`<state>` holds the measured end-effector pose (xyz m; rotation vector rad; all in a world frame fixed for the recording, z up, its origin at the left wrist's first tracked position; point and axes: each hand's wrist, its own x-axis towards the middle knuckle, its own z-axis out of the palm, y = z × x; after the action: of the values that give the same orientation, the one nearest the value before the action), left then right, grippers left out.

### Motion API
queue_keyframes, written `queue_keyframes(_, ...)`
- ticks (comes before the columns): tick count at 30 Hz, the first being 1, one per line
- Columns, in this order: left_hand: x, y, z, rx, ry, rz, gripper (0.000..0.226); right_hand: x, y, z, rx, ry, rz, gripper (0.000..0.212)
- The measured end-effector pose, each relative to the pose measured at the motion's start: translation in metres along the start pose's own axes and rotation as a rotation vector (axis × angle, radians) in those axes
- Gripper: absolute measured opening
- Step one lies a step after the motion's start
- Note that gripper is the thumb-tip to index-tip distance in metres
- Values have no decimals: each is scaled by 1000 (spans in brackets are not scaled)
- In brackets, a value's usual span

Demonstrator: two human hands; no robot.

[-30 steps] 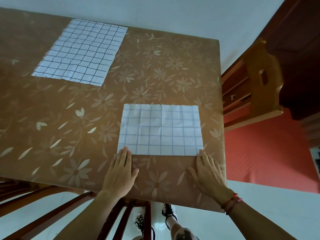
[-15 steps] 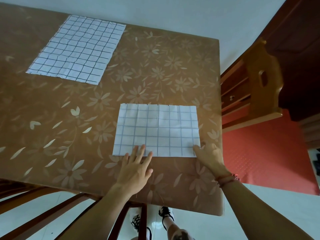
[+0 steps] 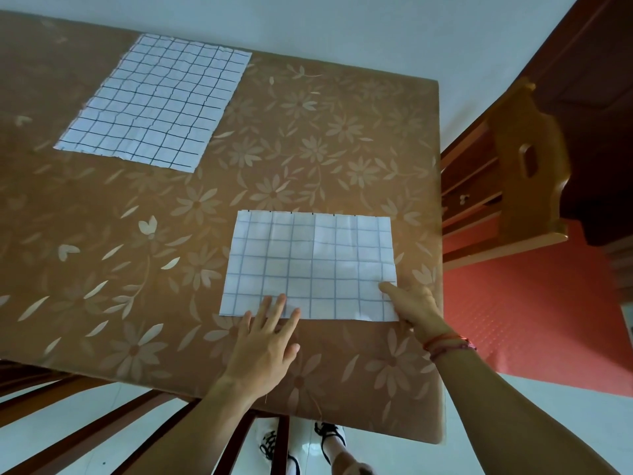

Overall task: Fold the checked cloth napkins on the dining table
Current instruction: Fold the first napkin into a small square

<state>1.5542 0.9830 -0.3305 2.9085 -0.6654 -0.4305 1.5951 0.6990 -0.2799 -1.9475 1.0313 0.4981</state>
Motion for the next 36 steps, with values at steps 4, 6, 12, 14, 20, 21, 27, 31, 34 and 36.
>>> queue_keyframes(4, 0, 1, -2, -2, -3, -9, 61, 7, -2, -3, -5, 32, -35, 40)
queue_keyframes(6, 0, 1, -3, -1, -2, -12, 61, 11, -1, -4, 0, 48, -62, 33)
queue_keyframes(12, 1, 8, -9, -35, -3, -55, 60, 2, 1, -7, 112, 0, -80, 12)
queue_keyframes(14, 3, 16, -14, -37, -11, -90, 63, -6, 3, -6, 213, -5, -72, 11)
queue_keyframes(20, 17, 52, -23, -71, 10, -132, 72, -40, 2, 5, 365, -143, -66, 8)
queue_keyframes(21, 20, 58, -25, -75, 7, -144, 73, -45, 0, 7, 379, -175, -65, 8)
queue_keyframes(27, 29, 74, -33, -88, -13, -197, 65, -57, -5, 13, 445, -365, -100, 21)
queue_keyframes(31, 29, 68, -35, -124, -38, -193, 58, -61, -3, 4, 444, -502, -198, 26)
queue_keyframes(34, 25, 61, -37, -123, -38, -162, 56, -56, 7, -4, 341, -652, -319, 56)
queue_keyframes(36, 20, 55, -39, -130, -44, -129, 55, -52, 15, -6, 268, -582, -360, 69)
